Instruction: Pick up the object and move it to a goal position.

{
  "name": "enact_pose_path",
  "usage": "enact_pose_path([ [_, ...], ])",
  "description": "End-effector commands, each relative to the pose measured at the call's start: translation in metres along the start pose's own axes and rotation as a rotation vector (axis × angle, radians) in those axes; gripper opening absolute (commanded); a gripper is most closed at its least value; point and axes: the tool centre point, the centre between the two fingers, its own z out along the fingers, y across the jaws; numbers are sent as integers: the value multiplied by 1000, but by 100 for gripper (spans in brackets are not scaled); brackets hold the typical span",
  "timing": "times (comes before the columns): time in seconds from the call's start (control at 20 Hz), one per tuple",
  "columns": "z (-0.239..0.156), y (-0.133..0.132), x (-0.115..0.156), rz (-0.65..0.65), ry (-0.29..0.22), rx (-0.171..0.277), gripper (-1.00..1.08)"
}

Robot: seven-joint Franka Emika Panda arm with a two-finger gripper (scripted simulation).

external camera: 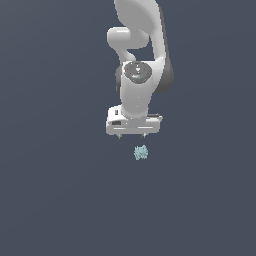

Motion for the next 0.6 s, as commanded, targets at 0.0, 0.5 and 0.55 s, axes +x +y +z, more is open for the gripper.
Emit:
enact_pose_path([
  [0.0, 0, 0, 0, 0, 0, 0, 100],
  [0.5, -2, -10, 1, -34, -14, 17, 100],
  [0.55, -2, -9, 1, -34, -14, 17, 100],
])
